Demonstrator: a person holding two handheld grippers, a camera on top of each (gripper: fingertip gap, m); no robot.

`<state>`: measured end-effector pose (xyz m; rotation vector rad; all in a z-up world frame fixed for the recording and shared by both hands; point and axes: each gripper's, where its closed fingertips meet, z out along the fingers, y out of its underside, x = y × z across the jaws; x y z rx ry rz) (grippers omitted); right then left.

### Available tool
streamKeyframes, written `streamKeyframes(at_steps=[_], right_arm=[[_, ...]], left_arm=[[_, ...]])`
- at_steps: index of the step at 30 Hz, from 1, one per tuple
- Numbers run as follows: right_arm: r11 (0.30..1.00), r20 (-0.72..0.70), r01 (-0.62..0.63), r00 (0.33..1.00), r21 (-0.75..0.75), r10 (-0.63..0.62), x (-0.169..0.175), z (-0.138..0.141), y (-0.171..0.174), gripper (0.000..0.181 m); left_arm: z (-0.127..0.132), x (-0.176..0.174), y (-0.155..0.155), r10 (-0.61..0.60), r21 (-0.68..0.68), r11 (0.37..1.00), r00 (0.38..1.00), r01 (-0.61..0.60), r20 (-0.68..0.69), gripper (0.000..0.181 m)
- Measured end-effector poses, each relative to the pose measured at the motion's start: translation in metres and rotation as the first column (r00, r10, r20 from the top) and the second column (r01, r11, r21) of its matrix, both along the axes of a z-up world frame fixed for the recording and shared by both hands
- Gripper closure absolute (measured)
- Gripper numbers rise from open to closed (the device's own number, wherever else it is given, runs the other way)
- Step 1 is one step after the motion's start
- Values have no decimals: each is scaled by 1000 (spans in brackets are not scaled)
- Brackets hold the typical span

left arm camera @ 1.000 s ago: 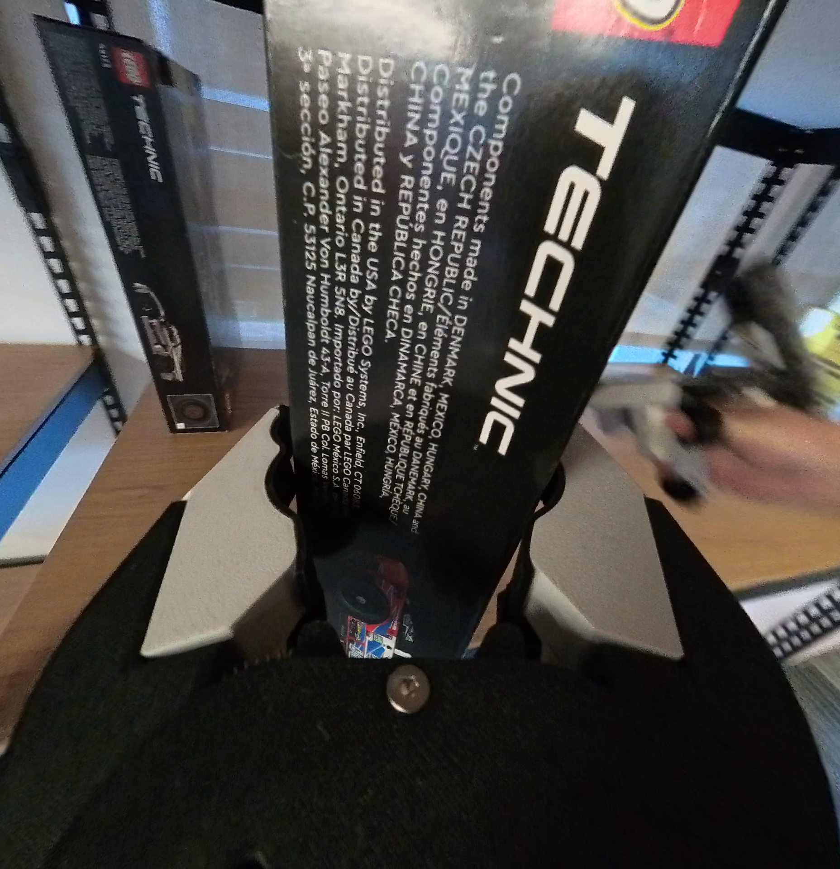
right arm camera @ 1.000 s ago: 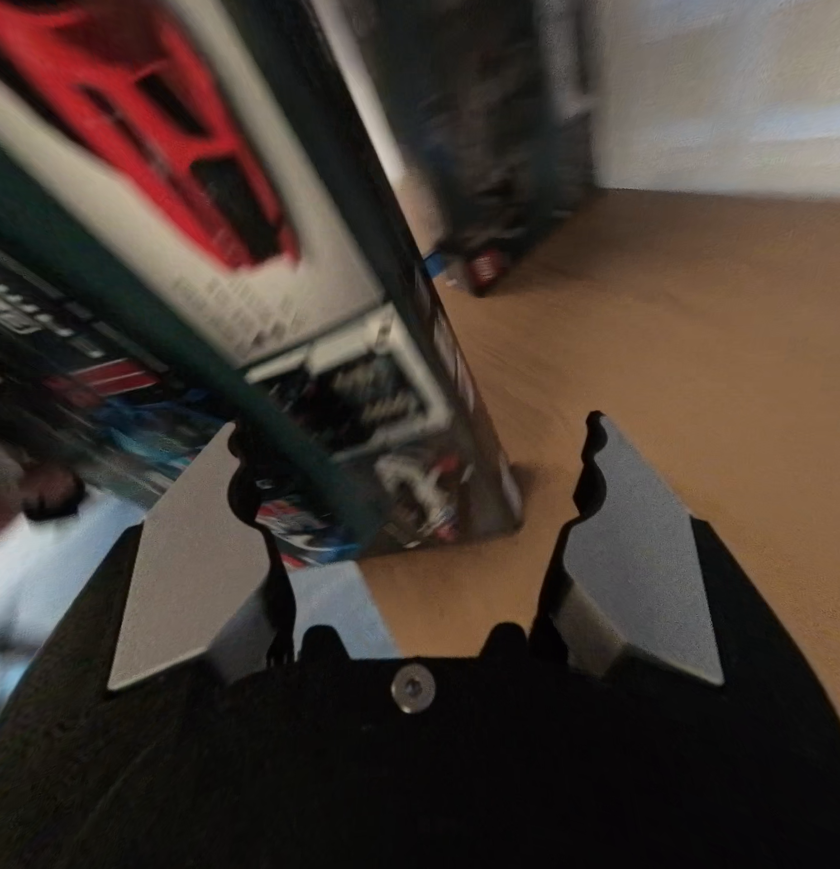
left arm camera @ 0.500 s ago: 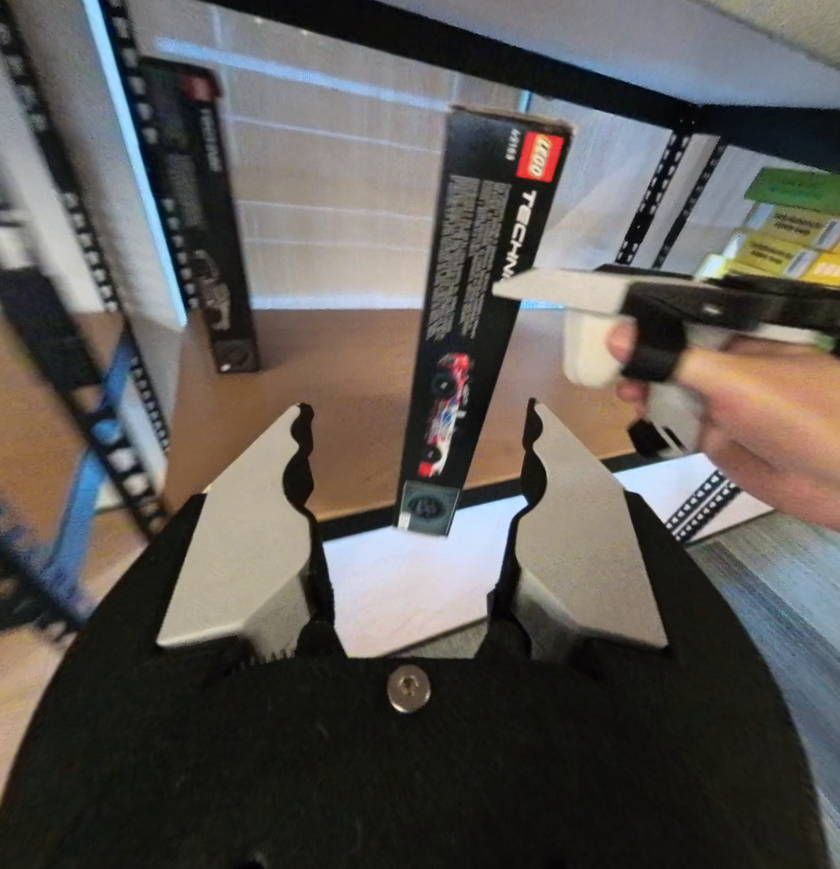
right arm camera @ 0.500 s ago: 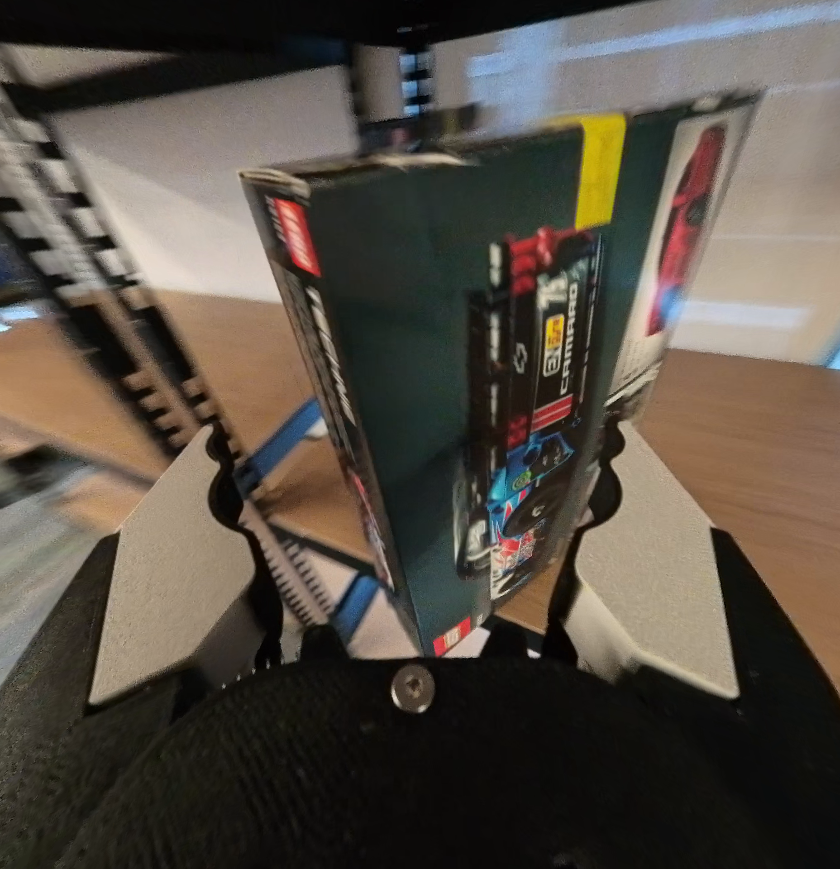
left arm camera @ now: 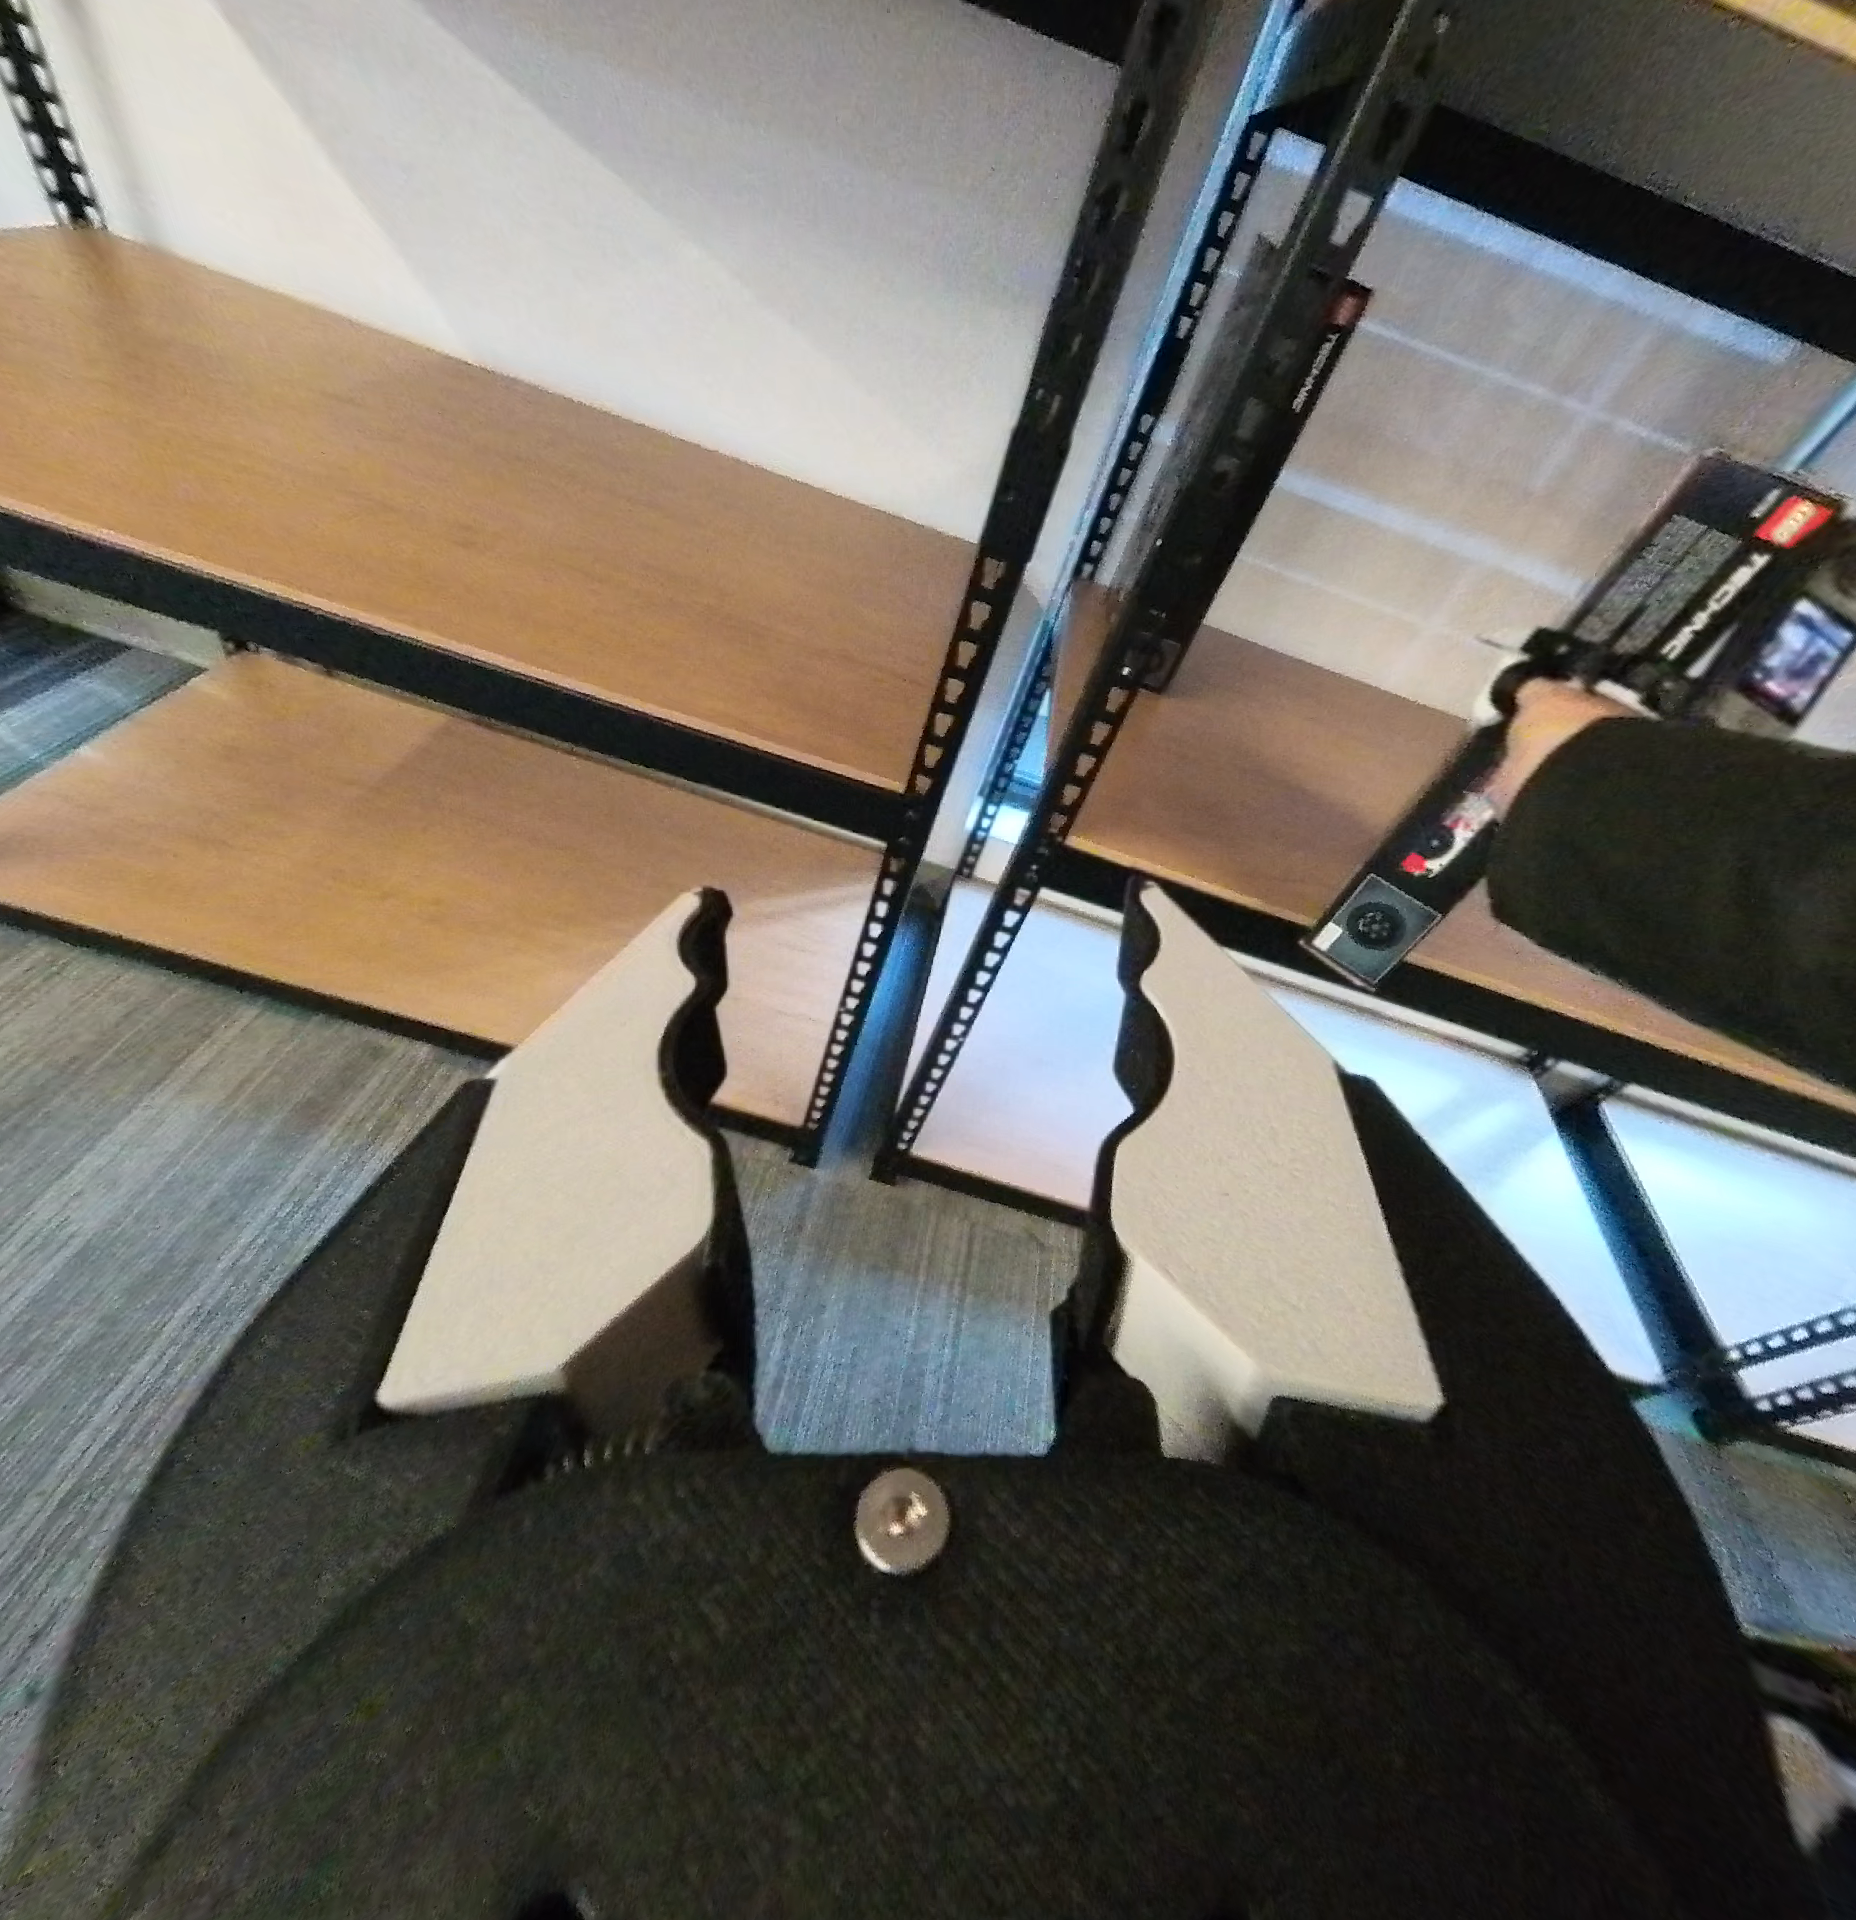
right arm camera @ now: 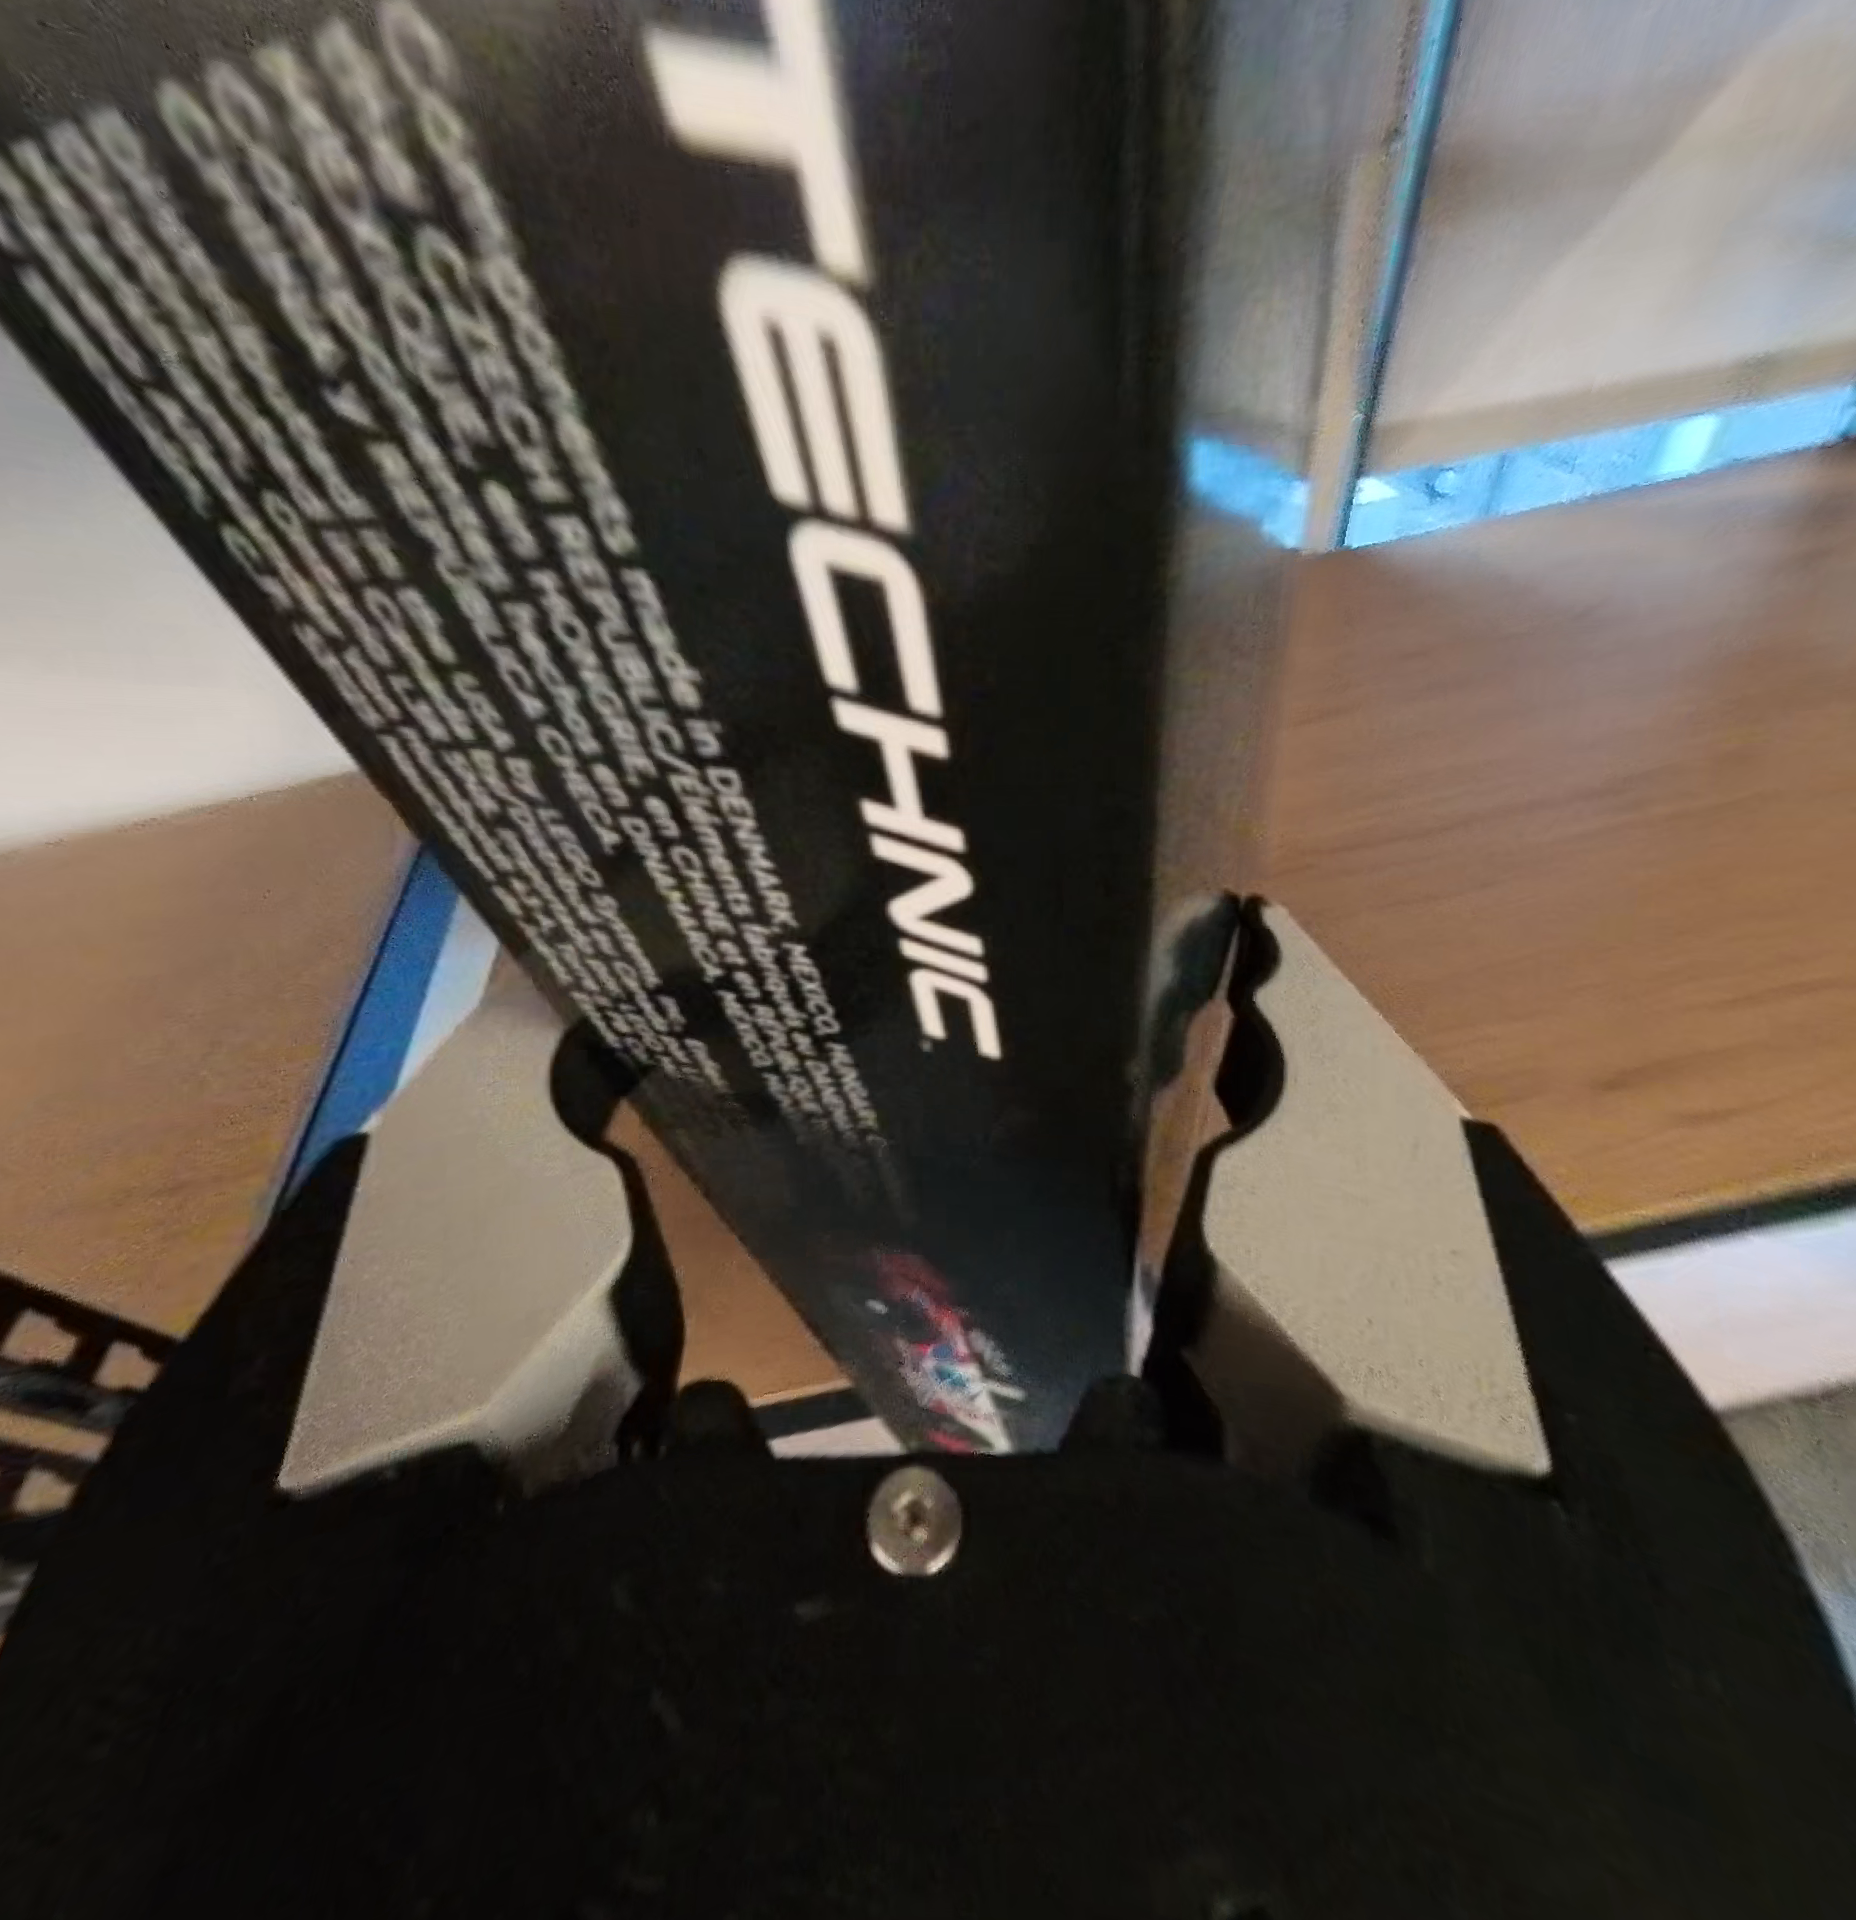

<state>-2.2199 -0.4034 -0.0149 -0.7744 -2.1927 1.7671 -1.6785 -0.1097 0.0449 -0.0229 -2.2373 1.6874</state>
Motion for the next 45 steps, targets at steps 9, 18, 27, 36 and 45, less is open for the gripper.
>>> streamKeyframes(at_steps=[9, 18, 27, 36, 45], right_arm=[[914, -27, -399, 917, -80, 398, -55, 3, 32, 70], [843, -70, -518, 855, -149, 513, -102, 23, 45, 37], [795, -4, -607, 795, 10, 607, -66, -6, -5, 63], [724, -8, -690, 724, 11, 690, -44, -7, -99, 64], [762, -11, -648, 762, 10, 648, -22, -8, -218, 63]], left_arm=[[13, -34, -28, -130, -66, 990, 991, 127, -32, 106], [1, -94, -54, -259, -60, 966, 958, 253, -121, 107], [-10, -87, -40, -235, -17, 971, 949, 237, -207, 108], [-1, -78, -84, -116, -90, 990, 982, 104, -146, 108], [-8, -72, -137, 42, -143, 987, 981, -70, -190, 107]])
